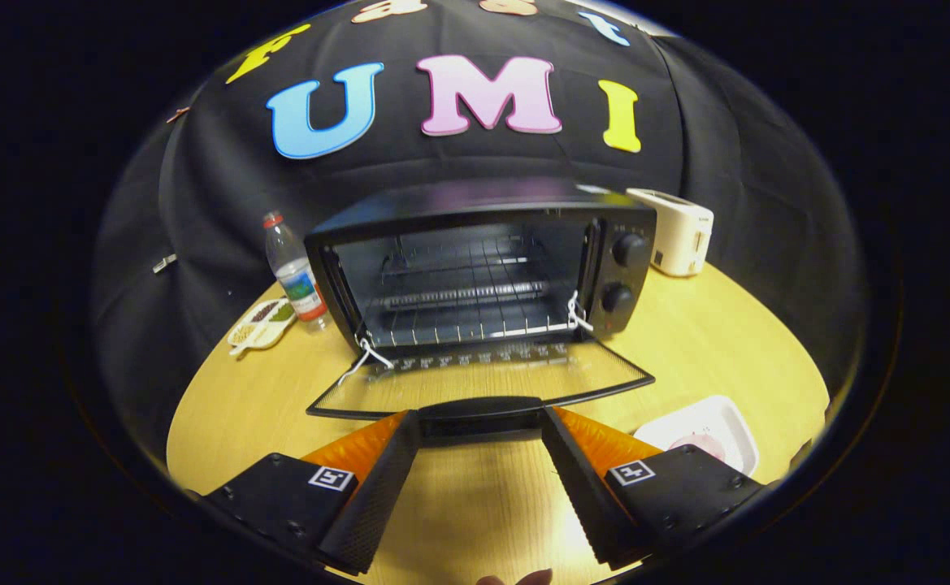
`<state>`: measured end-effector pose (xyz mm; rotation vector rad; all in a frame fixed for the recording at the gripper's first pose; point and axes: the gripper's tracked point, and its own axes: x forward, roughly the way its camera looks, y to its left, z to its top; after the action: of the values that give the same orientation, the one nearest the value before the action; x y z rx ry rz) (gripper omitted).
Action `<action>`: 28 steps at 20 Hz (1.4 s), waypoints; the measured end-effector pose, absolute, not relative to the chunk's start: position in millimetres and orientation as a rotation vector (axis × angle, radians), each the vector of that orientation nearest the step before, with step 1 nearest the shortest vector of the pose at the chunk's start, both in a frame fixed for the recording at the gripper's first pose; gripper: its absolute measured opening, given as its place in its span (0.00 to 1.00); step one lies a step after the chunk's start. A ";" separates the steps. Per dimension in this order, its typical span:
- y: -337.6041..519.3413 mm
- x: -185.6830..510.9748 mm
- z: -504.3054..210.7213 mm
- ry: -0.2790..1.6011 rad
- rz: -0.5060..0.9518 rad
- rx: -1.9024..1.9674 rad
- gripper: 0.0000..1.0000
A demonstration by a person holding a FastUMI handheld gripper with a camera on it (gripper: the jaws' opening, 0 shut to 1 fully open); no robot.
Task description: Open the toaster oven, put the food inside, and close the toaster oven door.
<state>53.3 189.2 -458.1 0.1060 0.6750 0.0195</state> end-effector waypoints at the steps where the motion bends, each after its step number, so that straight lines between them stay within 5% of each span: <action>1: 188.8 42.5 -463.0 0.699 0.021 0.102 0.98; 11: 161.5 -17.8 -421.2 0.784 0.155 0.102 0.98; 17: 57.2 -19.9 -380.6 0.870 0.129 0.143 0.98; 28: -94.2 11.8 -503.7 1.307 0.101 0.108 0.99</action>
<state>11.8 -94.2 -503.7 0.1076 1.3070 0.1006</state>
